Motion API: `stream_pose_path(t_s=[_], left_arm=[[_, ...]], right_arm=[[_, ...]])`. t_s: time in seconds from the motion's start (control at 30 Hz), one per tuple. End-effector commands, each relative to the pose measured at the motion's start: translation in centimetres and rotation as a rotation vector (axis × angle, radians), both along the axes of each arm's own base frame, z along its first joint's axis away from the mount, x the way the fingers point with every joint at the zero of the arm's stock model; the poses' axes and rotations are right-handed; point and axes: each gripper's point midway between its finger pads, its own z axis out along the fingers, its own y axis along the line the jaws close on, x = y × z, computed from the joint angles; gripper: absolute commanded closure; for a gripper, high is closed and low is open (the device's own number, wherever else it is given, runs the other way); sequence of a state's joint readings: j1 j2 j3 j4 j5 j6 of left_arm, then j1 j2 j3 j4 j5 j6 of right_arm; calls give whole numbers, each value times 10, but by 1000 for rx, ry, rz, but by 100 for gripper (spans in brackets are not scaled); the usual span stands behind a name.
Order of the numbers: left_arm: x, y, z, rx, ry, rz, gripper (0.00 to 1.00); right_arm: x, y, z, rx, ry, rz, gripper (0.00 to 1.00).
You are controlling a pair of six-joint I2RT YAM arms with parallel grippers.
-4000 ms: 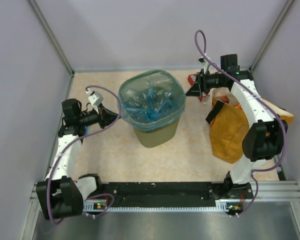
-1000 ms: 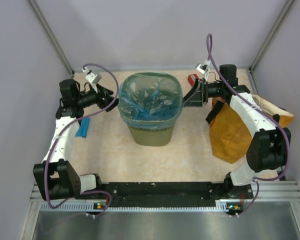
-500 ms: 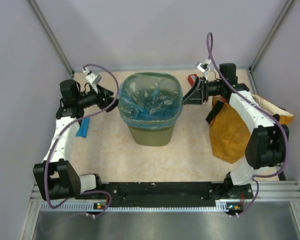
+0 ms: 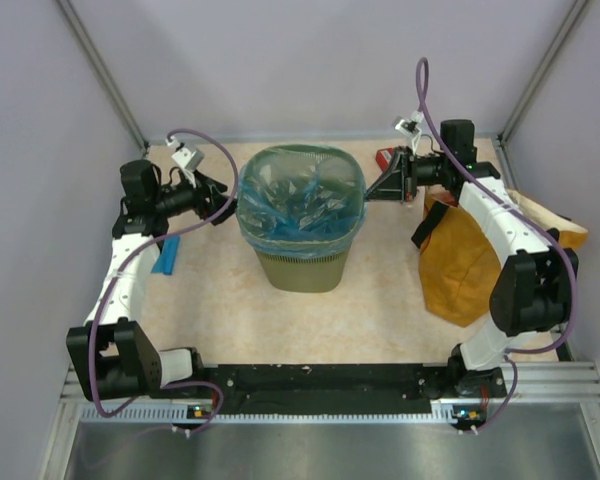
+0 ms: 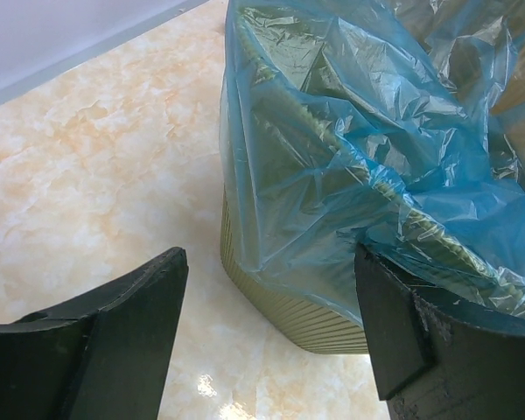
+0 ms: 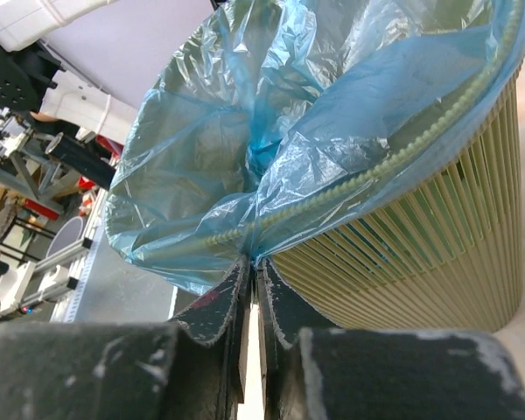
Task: Put the trash bags into the trash bin
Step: Place the trash bag in the trash bin.
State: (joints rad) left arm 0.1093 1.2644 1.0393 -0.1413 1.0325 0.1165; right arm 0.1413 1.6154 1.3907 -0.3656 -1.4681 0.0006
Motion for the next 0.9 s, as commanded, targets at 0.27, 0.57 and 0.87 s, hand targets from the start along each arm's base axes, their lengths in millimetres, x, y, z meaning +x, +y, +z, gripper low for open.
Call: stream_pose_path(t_s=[0.27, 0.57, 0.87], left_arm=[[-8, -2, 14, 29, -74, -24, 30], [-14, -4, 6, 58, -84, -65, 100], [-16, -5, -5, 50, -79, -60, 100]], right_arm=[[18, -3, 16, -17, -115, -57, 100], [32, -12, -9, -140, -144, -182, 100], [18, -13, -29, -181, -131, -196, 100]])
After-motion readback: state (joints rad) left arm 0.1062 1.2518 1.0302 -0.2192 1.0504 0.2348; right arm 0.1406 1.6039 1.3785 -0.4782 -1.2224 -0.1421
